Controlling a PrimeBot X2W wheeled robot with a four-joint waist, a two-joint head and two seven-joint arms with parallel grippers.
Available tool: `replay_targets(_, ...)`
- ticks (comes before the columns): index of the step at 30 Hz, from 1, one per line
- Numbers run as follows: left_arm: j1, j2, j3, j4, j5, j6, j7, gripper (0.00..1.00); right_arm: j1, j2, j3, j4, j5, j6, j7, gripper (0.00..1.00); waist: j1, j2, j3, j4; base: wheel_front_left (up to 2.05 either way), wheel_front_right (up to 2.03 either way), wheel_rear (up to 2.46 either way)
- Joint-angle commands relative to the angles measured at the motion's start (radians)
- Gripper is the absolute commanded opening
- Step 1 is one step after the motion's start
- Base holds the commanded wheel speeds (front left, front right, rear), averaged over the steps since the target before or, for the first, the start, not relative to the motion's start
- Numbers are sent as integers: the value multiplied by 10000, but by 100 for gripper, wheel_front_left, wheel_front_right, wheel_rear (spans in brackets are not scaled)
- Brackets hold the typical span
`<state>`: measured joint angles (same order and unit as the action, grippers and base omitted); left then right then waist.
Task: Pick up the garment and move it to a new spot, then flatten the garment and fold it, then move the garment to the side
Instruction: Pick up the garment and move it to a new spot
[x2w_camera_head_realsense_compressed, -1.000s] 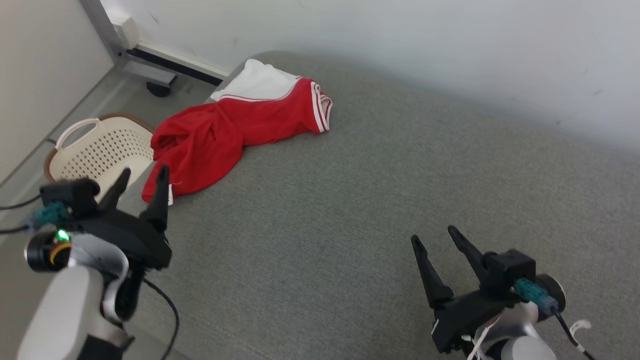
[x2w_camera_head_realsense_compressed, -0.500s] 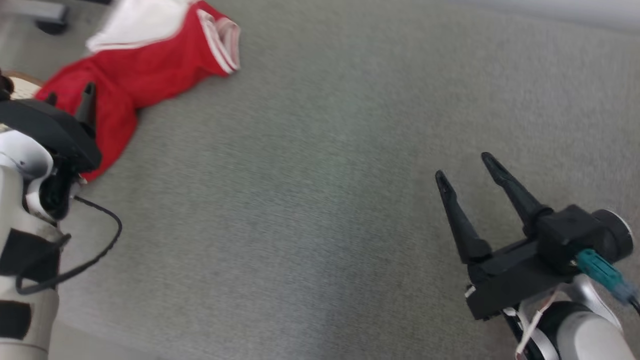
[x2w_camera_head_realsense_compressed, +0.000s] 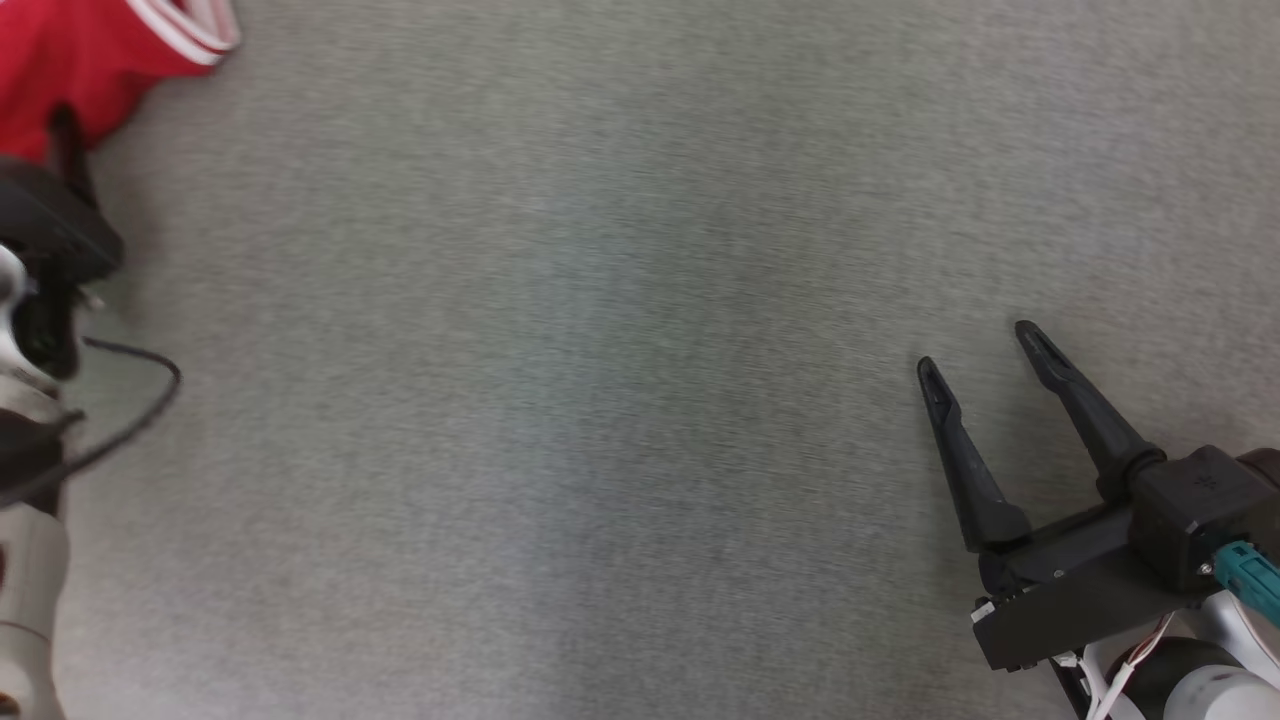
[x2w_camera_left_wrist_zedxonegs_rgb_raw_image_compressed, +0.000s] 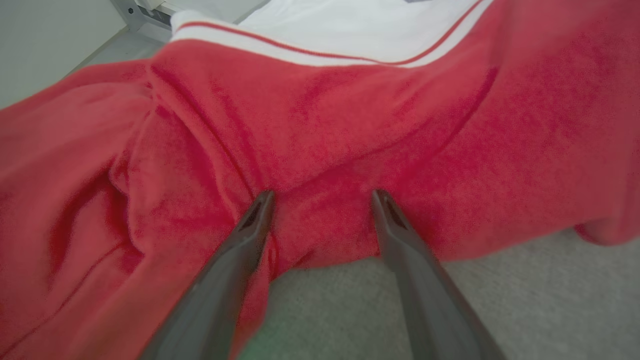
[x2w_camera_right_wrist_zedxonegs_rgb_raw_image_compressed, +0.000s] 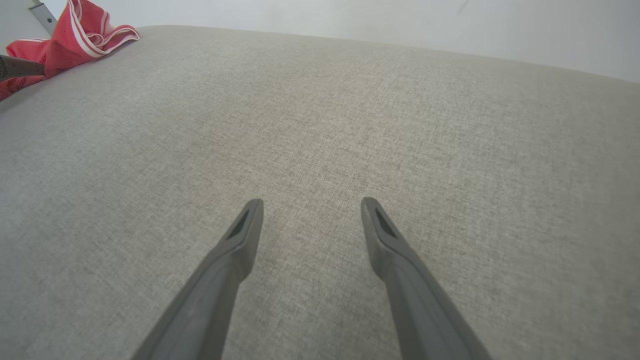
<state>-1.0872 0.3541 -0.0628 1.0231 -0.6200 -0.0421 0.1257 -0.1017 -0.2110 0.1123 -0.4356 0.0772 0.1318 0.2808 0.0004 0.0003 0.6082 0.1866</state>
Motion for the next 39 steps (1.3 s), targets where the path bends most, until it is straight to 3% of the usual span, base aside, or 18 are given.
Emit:
replay_targets(1,-208,49,-3,188,-36,110,-84,100,24,-23,3,-67,41,-24,-60,100,-4,-3,449,-527,0,0,0)
replay_targets(6,-279,-2,-30,763,-45,150,-161,100,73,-3,76,-4,108,-24,-106,100,-4,-3,299,-723,0,0,0)
replay_targets(9,-307,-92,-177,1018,37,20,-289,0,-42,4,136,129,134,-24,-182,100,-4,-3,137,-807,0,0,0)
replay_targets(14,-238,64,-281,1241,58,-231,-452,0,-334,163,315,506,223,-24,-409,100,-4,-3,-431,-938,0,0,0)
replay_targets(17,-403,397,-416,1202,106,-459,-323,0,-522,259,428,905,292,-24,-608,100,-4,-3,-874,-939,0,0,0)
replay_targets(19,-615,998,-551,1011,225,-630,-122,0,-735,526,648,1597,494,-24,-1028,100,-4,-3,-1662,-924,0,0,0)
replay_targets(26,-869,1489,-937,269,396,-816,243,0,-913,969,829,2808,791,-24,-1773,100,-4,-3,-3034,-797,0,0,0)
replay_targets(33,-874,1275,-1754,-1355,477,-881,805,0,-687,1334,619,4046,994,-24,-2503,100,-4,-3,-4837,-790,0,0,0)
replay_targets(39,-467,758,-2361,-3496,-376,-886,1285,0,-252,1485,300,4477,978,-24,-2693,100,-4,-3,-5890,-1333,0,0,0)
